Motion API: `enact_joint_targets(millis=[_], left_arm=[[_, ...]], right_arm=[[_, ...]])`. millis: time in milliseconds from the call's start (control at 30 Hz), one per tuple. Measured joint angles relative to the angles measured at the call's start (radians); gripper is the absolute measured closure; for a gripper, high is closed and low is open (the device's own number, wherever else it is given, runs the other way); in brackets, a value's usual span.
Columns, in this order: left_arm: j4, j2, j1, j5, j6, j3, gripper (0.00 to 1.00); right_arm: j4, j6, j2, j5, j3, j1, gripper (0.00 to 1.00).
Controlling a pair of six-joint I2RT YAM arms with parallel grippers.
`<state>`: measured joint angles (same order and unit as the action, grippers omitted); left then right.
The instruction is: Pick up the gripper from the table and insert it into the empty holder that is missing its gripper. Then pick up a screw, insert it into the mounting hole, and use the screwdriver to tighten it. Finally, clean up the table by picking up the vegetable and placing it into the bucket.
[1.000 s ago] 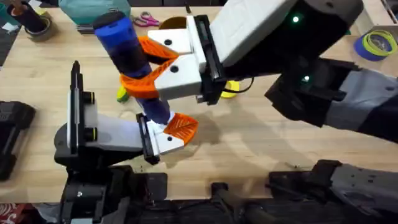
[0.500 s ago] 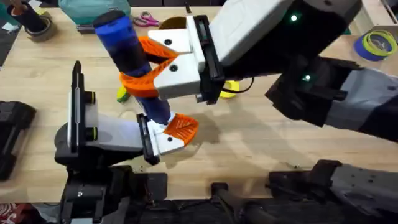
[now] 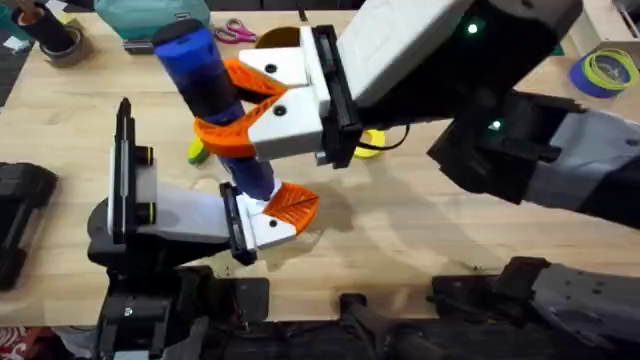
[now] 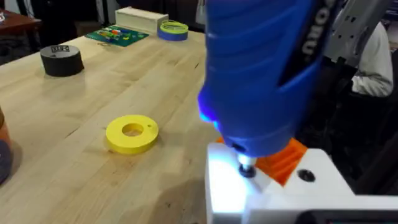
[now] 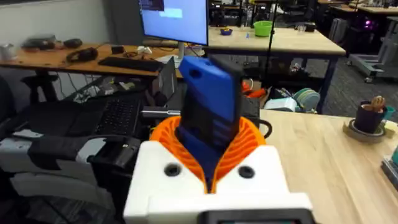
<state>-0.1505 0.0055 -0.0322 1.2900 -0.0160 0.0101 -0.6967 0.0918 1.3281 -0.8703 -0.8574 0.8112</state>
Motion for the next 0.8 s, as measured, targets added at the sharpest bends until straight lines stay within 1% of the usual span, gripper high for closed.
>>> enact_joint_targets(millis=[800], left_arm=[[0.001, 0.0, 0.001, -0.003, -0.007, 0.0, 0.997]], right_arm=[[-0.134, 0.028, 0.001, -0.015, 0.017, 0.0, 0.977]])
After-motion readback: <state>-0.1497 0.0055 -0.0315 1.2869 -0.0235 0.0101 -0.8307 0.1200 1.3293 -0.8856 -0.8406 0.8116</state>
